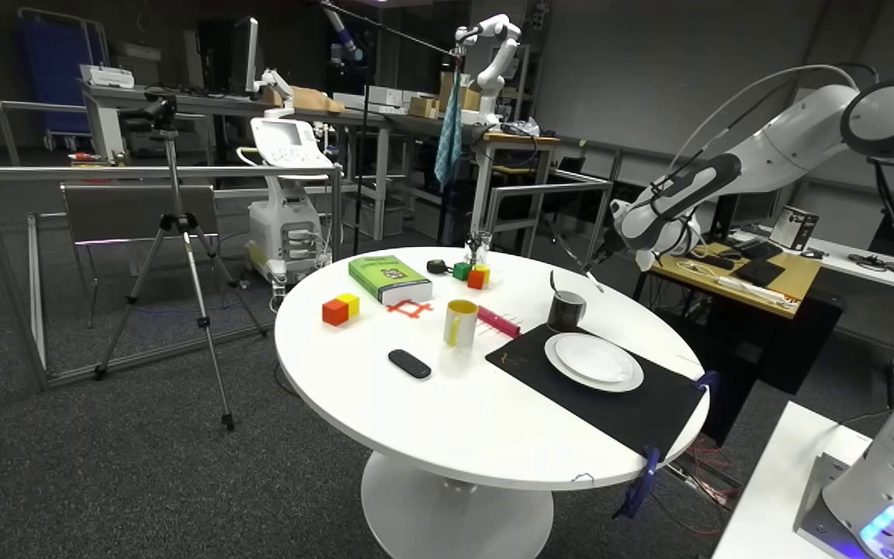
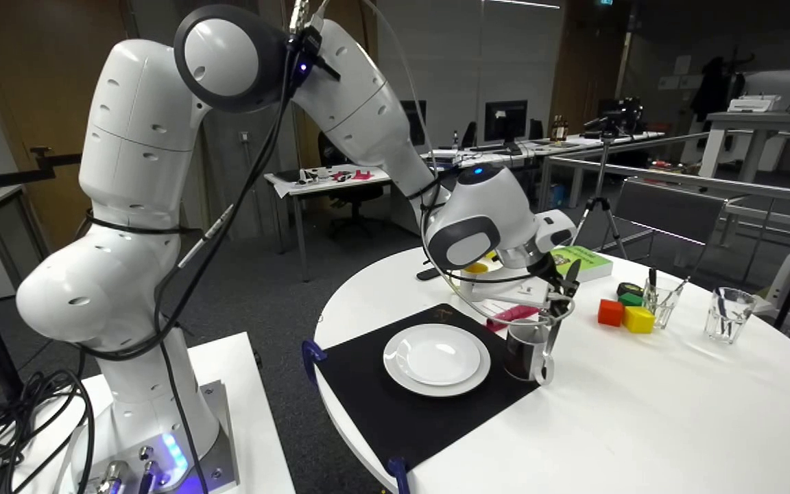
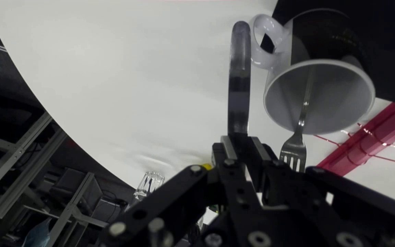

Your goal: Pick up the silver knife and put it in the black and white mug

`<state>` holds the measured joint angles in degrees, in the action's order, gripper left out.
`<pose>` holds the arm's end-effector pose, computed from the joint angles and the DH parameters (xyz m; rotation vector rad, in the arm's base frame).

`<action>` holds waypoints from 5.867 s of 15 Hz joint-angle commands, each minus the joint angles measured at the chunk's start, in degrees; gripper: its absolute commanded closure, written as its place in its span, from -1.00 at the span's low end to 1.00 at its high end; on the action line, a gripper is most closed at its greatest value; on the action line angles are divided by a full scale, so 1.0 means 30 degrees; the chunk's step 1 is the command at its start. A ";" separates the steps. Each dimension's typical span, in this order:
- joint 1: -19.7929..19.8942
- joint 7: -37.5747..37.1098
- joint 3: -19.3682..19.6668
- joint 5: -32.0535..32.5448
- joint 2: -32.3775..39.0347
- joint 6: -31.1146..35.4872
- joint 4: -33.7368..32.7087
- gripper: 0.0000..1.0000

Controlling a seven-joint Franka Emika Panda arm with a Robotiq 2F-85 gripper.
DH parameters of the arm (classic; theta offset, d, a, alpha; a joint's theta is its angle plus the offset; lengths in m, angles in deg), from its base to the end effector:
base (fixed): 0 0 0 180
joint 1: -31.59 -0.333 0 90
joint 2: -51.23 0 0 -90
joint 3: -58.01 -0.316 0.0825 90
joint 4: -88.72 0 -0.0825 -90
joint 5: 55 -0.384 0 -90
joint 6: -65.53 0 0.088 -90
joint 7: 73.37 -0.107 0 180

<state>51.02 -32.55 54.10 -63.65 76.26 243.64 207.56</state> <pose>0.6064 -0.1843 0.2836 2.7884 0.3886 0.8133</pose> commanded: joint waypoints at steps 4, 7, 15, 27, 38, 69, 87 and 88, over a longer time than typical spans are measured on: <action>0.1412 0.0309 -0.2541 -0.0563 0.0451 0.2154 -0.0578 0.93; 0.2162 0.0372 -0.3811 -0.0389 0.0693 0.2778 -0.0679 0.93; 0.2457 0.0065 -0.4421 -0.0228 0.0625 0.2230 -0.0364 0.93; 0.4645 0.1286 -0.7519 0.0567 0.1727 0.3528 -0.0066 0.93; 0.9643 0.3389 -1.2003 0.3009 0.2716 0.3847 0.1074 0.93; 1.6119 0.2050 -1.5884 1.1483 0.7727 0.2303 0.0625 0.92; 1.9229 0.2043 -1.8951 1.0510 0.6051 -0.1015 0.1661 -1.00; 1.9505 0.2082 -1.9321 1.0266 0.5780 -0.1517 0.1728 -1.00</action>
<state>105.73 -25.99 0.19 -30.38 97.91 243.29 210.32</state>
